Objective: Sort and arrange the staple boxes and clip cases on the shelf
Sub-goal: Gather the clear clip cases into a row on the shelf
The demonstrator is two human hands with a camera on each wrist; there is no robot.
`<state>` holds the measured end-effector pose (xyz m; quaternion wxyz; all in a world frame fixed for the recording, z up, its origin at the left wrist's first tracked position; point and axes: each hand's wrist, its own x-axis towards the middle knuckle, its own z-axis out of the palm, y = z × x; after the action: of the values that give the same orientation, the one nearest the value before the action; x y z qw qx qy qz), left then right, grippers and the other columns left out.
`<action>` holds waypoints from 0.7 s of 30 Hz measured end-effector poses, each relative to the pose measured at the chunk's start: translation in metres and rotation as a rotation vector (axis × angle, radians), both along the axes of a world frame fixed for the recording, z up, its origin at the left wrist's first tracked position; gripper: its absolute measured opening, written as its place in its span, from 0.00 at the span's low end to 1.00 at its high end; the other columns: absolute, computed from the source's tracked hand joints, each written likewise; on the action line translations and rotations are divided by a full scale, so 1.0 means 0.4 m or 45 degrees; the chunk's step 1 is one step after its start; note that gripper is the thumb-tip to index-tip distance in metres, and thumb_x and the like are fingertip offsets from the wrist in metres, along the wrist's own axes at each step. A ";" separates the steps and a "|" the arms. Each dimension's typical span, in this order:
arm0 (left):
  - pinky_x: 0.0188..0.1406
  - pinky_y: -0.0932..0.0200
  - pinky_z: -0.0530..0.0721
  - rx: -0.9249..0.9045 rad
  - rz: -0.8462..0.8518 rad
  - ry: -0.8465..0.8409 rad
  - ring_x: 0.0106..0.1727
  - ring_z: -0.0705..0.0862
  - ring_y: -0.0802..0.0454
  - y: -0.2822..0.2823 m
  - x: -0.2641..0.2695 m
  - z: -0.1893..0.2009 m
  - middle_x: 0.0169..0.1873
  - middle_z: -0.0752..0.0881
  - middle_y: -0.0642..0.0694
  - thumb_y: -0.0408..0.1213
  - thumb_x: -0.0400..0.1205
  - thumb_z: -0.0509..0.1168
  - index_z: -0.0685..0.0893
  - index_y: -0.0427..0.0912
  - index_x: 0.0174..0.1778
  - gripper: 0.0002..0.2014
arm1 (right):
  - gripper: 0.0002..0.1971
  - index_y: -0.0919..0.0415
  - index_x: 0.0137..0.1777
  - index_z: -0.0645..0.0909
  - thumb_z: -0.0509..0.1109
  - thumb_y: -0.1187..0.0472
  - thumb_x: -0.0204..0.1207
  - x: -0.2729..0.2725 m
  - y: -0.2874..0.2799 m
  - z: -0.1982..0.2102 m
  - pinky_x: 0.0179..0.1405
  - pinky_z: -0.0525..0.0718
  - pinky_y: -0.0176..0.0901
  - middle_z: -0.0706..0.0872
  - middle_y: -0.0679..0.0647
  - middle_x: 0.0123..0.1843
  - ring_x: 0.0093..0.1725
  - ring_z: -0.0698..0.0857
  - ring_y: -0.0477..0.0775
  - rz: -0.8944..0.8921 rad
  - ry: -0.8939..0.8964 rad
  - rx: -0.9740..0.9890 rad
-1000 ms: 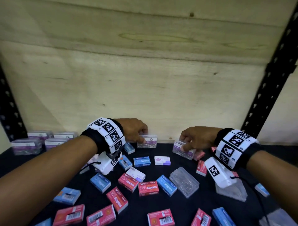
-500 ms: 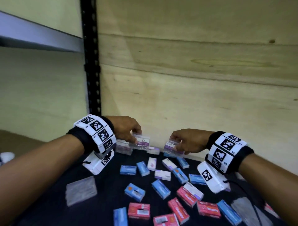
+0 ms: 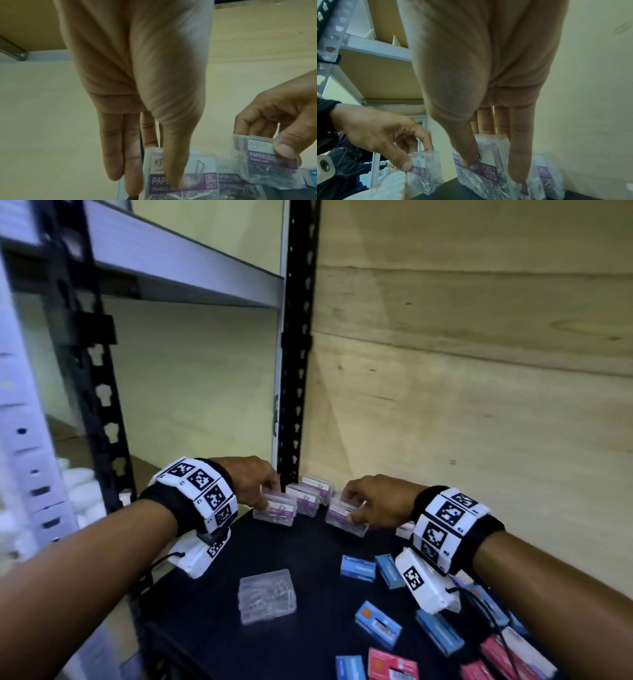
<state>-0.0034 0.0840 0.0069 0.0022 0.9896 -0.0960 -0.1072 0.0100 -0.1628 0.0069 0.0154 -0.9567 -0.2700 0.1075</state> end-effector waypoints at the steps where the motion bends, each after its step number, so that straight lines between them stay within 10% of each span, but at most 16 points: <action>1: 0.56 0.59 0.77 -0.006 0.005 0.011 0.56 0.80 0.53 0.006 0.004 -0.010 0.58 0.82 0.53 0.43 0.80 0.71 0.82 0.51 0.64 0.16 | 0.23 0.54 0.75 0.74 0.70 0.51 0.82 0.005 0.010 -0.007 0.65 0.80 0.46 0.83 0.52 0.69 0.63 0.83 0.54 -0.002 0.007 -0.002; 21: 0.50 0.63 0.73 -0.106 -0.064 0.047 0.50 0.77 0.58 0.002 0.040 -0.078 0.63 0.82 0.52 0.42 0.81 0.71 0.81 0.50 0.67 0.17 | 0.17 0.55 0.66 0.80 0.71 0.50 0.81 0.035 0.070 -0.087 0.61 0.84 0.52 0.87 0.52 0.59 0.56 0.86 0.54 -0.010 0.066 -0.009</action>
<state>0.0128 0.0848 -0.0244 0.0424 0.9838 -0.1251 -0.1215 0.0241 -0.1350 -0.0280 0.0192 -0.9547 -0.2653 0.1330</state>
